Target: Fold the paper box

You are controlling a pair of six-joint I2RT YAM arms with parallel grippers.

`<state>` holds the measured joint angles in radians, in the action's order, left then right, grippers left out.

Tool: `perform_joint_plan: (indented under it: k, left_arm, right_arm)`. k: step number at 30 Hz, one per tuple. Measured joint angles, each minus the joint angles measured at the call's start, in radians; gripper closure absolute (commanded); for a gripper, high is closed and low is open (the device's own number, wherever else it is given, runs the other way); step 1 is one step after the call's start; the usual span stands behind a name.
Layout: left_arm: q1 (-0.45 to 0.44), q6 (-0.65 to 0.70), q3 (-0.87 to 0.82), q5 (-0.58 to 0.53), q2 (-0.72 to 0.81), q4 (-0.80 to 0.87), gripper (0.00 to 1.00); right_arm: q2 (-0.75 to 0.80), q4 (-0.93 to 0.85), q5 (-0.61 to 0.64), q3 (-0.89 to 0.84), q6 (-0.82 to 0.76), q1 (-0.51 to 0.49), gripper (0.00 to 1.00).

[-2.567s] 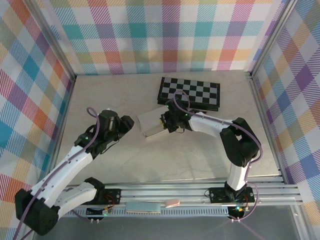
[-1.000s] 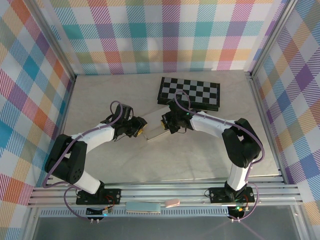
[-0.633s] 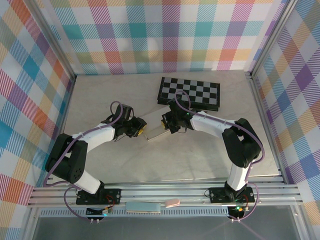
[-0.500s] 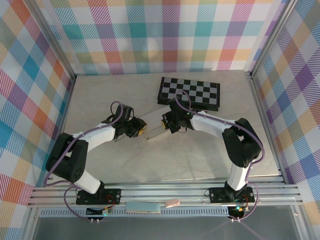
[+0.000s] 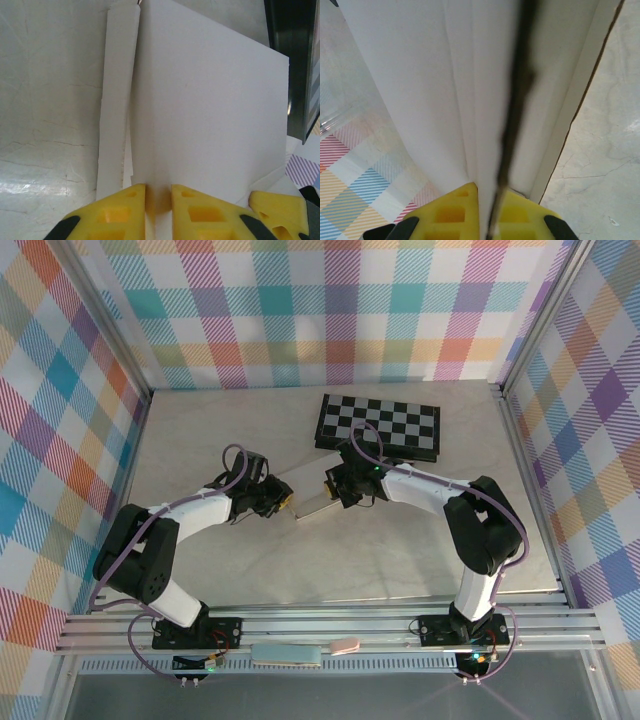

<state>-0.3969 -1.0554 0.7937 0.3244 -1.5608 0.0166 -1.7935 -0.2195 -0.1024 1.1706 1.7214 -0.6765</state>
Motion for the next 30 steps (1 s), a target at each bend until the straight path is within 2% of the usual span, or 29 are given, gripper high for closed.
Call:
perform_joint_plan:
  k: [3,11,14,17,20,21,25,30]
  left_arm:
    - [0.0,0.001,0.0,0.0,0.0,-0.002,0.9]
    - [-0.002,0.018,-0.006,0.0,-0.002,0.0,0.92]
    - [-0.002,0.039,-0.006,0.0,-0.002,0.008,0.93]
    - [-0.002,0.075,-0.006,0.0,-0.002,0.018,0.94]
    - [-0.002,0.117,-0.003,-0.001,-0.002,0.043,0.95]
    - [-0.002,0.133,0.001,-0.001,-0.002,0.058,0.95]
    - [-0.001,0.186,0.031,-0.004,-0.002,0.107,0.95]
    - [0.002,0.245,0.042,-0.003,-0.002,0.166,0.95]
  right_arm:
    - [0.0,0.01,-0.002,-0.011,0.006,0.001,0.95]
    - [0.001,0.024,-0.011,-0.032,0.018,0.001,0.93]
    - [0.001,0.02,-0.016,-0.033,0.016,0.0,0.84]
    - [0.003,-0.018,-0.024,-0.029,-0.019,0.0,0.66]
    - [0.008,-0.112,-0.027,0.009,-0.109,0.007,0.47]
    - [0.012,-0.149,-0.029,0.033,-0.154,0.01,0.44]
    - [0.054,-0.278,-0.048,0.13,-0.345,0.028,0.38]
    - [0.205,-0.407,-0.072,0.145,-0.558,0.054,0.38]
